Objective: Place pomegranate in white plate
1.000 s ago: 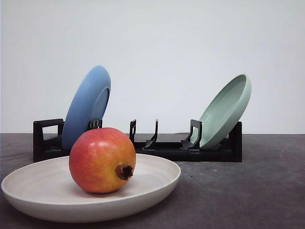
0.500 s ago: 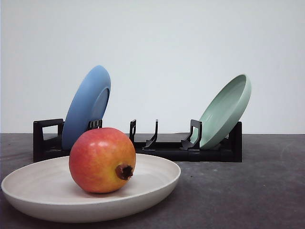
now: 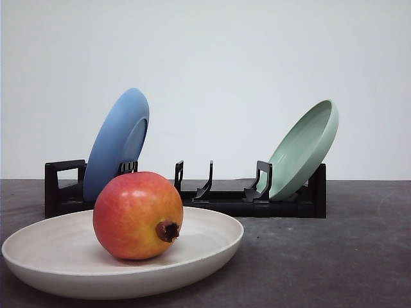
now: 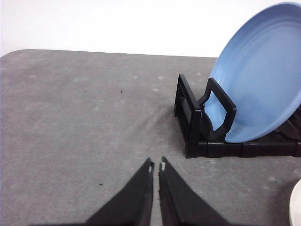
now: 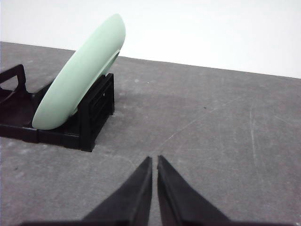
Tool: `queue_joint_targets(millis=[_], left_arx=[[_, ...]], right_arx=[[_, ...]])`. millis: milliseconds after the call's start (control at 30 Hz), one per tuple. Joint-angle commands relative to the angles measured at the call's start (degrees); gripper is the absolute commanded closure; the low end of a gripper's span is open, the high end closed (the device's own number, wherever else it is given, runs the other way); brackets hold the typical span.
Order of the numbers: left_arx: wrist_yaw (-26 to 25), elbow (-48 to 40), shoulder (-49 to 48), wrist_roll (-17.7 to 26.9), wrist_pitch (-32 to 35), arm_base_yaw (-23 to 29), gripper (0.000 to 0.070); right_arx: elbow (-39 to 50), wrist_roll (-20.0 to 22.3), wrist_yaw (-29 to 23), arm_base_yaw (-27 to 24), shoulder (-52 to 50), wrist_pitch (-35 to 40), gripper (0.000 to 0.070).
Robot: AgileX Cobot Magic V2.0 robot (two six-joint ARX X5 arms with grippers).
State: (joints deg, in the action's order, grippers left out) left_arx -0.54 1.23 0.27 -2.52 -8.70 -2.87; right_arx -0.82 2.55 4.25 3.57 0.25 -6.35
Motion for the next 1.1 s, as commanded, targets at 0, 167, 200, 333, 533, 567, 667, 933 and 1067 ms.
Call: queue_joint_targets(millis=[0, 167, 200, 333, 533, 567, 667, 933, 1067], left_arx=[[0.0, -0.5, 0.0, 0.5, 0.8, 0.0, 0.07], [0.0, -0.5, 0.0, 0.5, 0.8, 0.0, 0.07], [0.0, -0.5, 0.0, 0.5, 0.8, 0.0, 0.07], [0.0, -0.6, 0.0, 0.5, 0.8, 0.0, 0.07], [0.0, -0.6, 0.0, 0.5, 0.8, 0.0, 0.07], [0.0, -0.5, 0.0, 0.5, 0.8, 0.0, 0.07], [0.0, -0.5, 0.0, 0.5, 0.8, 0.0, 0.07], [0.0, -0.6, 0.0, 0.5, 0.8, 0.0, 0.07], [0.0, -0.5, 0.0, 0.5, 0.8, 0.0, 0.07]], right_arx=[[0.2, -0.6, -0.2, -0.1, 0.0, 0.8, 0.0683], [0.2, -0.6, -0.2, -0.1, 0.0, 0.8, 0.0683], [0.2, -0.6, -0.2, -0.1, 0.0, 0.8, 0.0683], [0.2, -0.6, -0.2, -0.1, 0.0, 0.8, 0.0683], [0.2, -0.6, -0.2, -0.1, 0.0, 0.8, 0.0683], [0.2, -0.6, -0.2, -0.1, 0.0, 0.8, 0.0683], [0.2, -0.6, -0.2, -0.1, 0.0, 0.8, 0.0683], [0.2, -0.6, -0.2, -0.1, 0.0, 0.8, 0.0683], [0.2, -0.6, -0.2, -0.1, 0.0, 0.8, 0.0683]])
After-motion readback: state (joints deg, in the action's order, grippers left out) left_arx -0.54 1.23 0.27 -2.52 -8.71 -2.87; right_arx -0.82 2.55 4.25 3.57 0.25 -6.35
